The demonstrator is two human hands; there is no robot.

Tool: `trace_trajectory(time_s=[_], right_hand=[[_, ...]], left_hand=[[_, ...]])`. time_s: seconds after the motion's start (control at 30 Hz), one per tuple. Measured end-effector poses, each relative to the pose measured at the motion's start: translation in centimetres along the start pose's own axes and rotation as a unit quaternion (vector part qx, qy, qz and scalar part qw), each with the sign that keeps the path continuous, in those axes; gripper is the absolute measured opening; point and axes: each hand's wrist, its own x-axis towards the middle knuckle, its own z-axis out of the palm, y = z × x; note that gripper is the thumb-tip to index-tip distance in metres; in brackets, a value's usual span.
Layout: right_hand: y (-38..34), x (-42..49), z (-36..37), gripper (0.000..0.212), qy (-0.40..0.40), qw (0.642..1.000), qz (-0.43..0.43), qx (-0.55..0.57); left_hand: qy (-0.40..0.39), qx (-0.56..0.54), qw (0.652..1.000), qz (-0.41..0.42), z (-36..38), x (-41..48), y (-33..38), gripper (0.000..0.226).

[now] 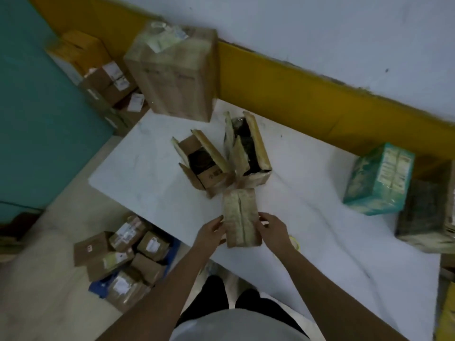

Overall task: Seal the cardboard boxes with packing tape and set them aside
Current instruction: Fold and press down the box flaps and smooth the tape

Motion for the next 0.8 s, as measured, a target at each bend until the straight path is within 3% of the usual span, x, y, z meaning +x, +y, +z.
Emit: trace_trajectory(time_s=[0.13,0.23,0.3,0.37,0.4,0.47,0.53,0.63,0.73,0.8], right_hand=[[-0.6,-0.7,0.1,0.043,0.117,0.987,-0.059,-0.091],[-2.4,-1.5,1.0,0.033,0.154,0.951,-0.207,-0.173],[-3.5,-1.3,2.5,0.031,0.143,0.922,-0.286,-0.218],[-4.1,-1.4,4.0,0.034,0.102,0.914,-0.320,-0.230],[-4.3,-1.5,4.7,0.034,0.081,0.910,-0.333,-0.232],[-4.1,-1.6,5.7,0.035,0.052,0.903,-0.347,-0.248],[-3.5,-1.8,6.1,0.037,0.036,0.899,-0.347,-0.266],[-3.0,-2.2,5.9,0.039,0.033,0.903,-0.334,-0.268],[-2.7,-2.6,5.2,0.037,0.038,0.911,-0.328,-0.248],[-2.8,-2.9,4.9,0.038,0.032,0.915,-0.319,-0.244]], left_hand=[[0.228,0.075,0.971,-0.007,-3.0,-0.6,-1.9,0.021],[0.287,0.108,0.948,-0.086,-5.5,-0.2,-5.5,0.032],[0.245,0.094,0.953,-0.153,-6.6,1.5,-8.8,0.063],[0.201,0.060,0.963,-0.167,-6.4,3.8,-12.4,0.099],[0.177,0.020,0.972,-0.157,-6.0,3.5,-12.0,0.101],[0.107,-0.057,0.987,-0.108,-5.0,2.5,-10.2,0.063],[0.065,-0.078,0.991,-0.084,-4.6,2.4,-9.9,0.041],[0.025,0.024,0.993,-0.113,-5.0,2.7,-10.2,0.010],[-0.029,0.207,0.966,-0.151,-5.8,2.7,-9.6,0.025],[-0.022,0.235,0.959,-0.158,-6.2,2.8,-7.4,0.018]])
